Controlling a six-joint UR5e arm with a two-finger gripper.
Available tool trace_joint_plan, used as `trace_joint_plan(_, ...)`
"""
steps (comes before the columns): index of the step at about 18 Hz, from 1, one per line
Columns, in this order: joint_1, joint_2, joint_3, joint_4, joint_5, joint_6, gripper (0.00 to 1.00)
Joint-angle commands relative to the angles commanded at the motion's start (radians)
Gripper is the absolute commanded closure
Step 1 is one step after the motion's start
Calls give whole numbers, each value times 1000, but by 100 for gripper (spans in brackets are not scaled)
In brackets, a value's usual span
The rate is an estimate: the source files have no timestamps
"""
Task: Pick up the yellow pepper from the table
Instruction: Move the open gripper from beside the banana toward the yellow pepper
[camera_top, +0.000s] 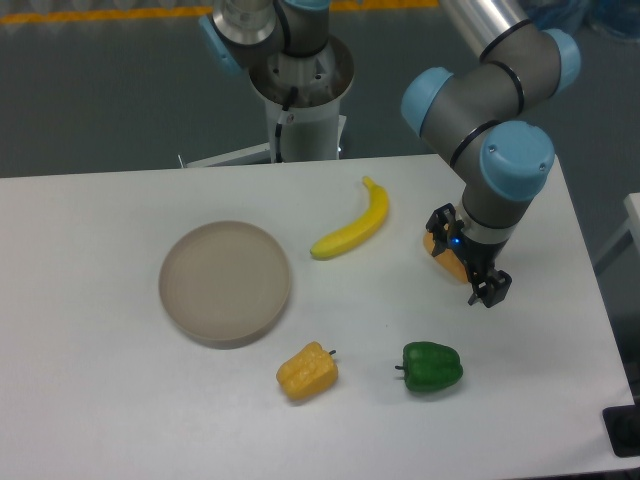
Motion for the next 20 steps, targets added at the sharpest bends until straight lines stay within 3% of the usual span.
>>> trace_joint_plan(14,-29,28,-6,3,-11,-61,0)
trace_joint_plan(20,-138,9,28,11,-40,-274,0)
